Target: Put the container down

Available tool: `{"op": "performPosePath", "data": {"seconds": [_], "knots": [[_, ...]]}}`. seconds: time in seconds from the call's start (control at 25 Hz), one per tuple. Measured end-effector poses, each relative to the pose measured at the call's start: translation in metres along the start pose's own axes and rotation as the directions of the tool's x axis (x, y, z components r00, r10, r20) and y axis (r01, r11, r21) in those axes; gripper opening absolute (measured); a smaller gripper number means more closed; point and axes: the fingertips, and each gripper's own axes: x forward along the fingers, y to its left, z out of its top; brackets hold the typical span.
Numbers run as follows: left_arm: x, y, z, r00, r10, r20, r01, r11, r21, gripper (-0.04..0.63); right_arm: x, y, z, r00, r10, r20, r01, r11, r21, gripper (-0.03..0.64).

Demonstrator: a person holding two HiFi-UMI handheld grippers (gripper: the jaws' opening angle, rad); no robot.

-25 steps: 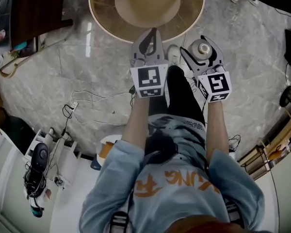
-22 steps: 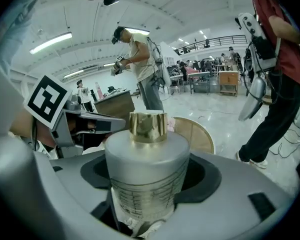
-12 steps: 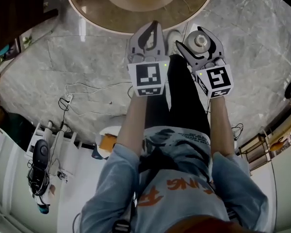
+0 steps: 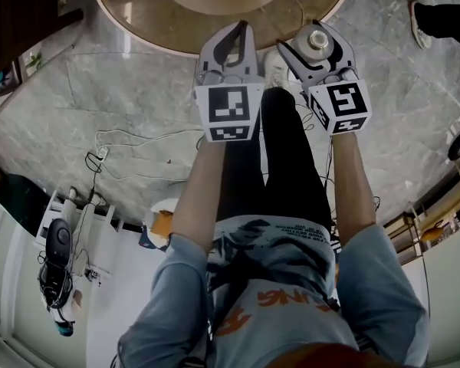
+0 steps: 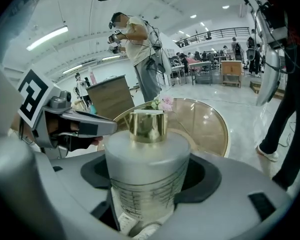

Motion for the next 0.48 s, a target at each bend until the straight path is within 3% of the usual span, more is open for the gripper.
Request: {"op": "performPosePath", "data": {"seconds": [0.48], "knots": [[0.042, 0.031, 0.005, 0.999, 0.014, -0.046, -0.015, 1.0, -0.015, 0.026, 0.073, -0.056, 0.035, 0.999, -0.027, 0.023, 0.028, 0.997, -0.073, 0.351]]}}
